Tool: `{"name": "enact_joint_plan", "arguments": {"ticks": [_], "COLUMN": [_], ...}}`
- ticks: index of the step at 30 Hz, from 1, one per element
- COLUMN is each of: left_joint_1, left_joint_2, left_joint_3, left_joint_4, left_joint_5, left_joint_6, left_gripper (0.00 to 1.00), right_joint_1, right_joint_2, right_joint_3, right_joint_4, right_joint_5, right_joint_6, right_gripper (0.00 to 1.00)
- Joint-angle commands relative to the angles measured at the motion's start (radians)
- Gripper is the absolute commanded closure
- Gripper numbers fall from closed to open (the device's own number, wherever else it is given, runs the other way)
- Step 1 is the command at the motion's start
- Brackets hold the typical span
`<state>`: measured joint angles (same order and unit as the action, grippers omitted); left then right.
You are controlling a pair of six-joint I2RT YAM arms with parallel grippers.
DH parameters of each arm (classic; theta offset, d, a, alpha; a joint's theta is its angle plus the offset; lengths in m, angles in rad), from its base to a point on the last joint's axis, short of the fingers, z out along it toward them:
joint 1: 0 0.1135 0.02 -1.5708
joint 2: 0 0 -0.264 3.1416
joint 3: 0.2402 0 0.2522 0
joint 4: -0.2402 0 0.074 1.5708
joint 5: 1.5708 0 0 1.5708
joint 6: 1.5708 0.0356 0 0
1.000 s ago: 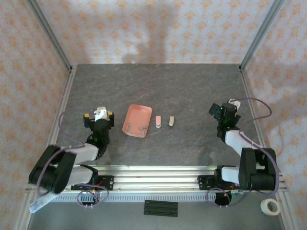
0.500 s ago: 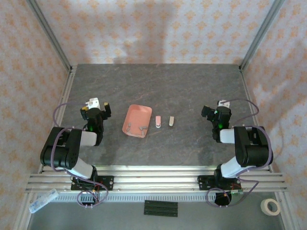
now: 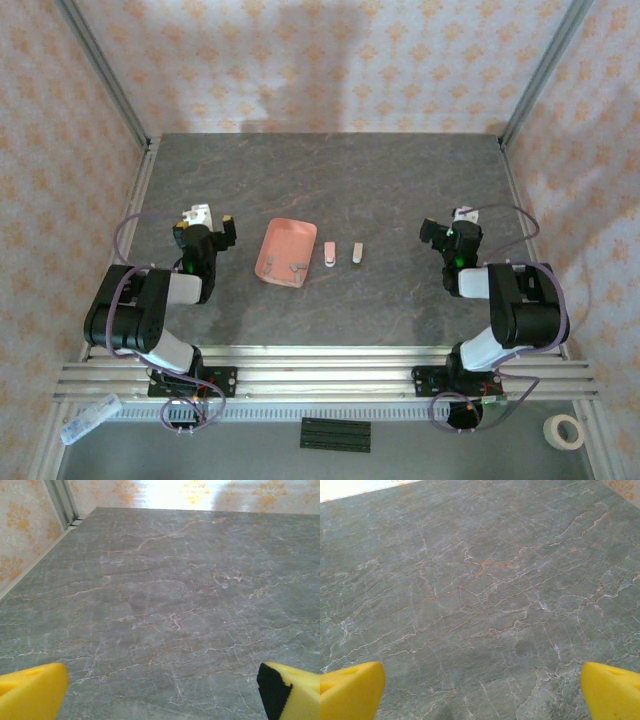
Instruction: Load the staples into the stapler
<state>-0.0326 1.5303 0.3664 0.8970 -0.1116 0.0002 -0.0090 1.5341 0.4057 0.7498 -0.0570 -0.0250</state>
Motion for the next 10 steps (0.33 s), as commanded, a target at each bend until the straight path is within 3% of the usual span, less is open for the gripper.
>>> {"name": "enact_joint_plan", "arguments": {"ticks": [1,10], "left_joint_1": [-0.001,-0.003], "left_joint_2": [0.001,-0.001], "left_joint_3": [0.023,0.020], "left_joint_4": [-0.020,-0.015], "left_joint_5": [0.021,0.012], "left_joint_6": [0.014,0.012], "left_gripper": [0.00,0.00], "right_joint_1": [0.004,0.004], "right_joint_2": [-0.010,-0.009], "right_joint_3": [0.017,0.016], "right_joint_4": [0.024,0.023], "right_joint_5": [0.006,0.008], "right_joint_6": [-0.017,-0.017], "right_gripper": [0.01,0.01]}}
